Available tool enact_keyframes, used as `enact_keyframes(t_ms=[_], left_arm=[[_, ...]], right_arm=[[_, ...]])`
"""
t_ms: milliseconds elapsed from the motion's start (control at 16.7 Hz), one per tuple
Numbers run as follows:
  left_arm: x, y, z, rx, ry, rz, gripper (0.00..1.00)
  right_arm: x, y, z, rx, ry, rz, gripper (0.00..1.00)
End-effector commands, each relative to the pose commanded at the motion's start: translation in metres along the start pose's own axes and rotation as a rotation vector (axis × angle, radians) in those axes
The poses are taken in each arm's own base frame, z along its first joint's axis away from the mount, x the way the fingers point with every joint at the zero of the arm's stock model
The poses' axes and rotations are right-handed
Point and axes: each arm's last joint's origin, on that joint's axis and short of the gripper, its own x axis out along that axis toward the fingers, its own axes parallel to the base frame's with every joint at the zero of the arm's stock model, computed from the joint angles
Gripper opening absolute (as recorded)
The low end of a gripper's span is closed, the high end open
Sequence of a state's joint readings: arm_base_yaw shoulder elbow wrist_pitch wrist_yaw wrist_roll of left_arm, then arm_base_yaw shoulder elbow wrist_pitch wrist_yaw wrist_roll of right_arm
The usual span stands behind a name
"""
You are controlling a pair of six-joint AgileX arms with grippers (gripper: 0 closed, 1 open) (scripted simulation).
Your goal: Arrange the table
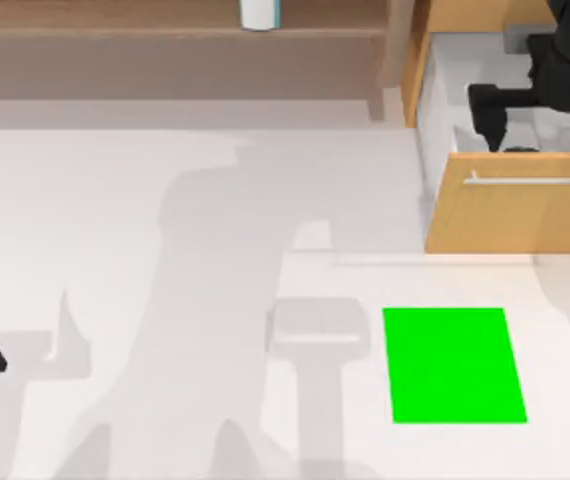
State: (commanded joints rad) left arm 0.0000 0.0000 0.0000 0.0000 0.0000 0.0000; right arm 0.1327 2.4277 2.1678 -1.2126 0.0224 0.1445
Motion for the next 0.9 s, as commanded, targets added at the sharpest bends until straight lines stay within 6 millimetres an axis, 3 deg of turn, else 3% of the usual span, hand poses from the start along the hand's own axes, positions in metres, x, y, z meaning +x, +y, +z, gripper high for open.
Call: enact_keyframes(t_ms=[900], left_arm=[[0.000,0.000,0.000,0.000,0.000,0.000,1.00]], right_arm=[[0.030,0.002,0.000,-0.003,0.000,0.000,1.00]])
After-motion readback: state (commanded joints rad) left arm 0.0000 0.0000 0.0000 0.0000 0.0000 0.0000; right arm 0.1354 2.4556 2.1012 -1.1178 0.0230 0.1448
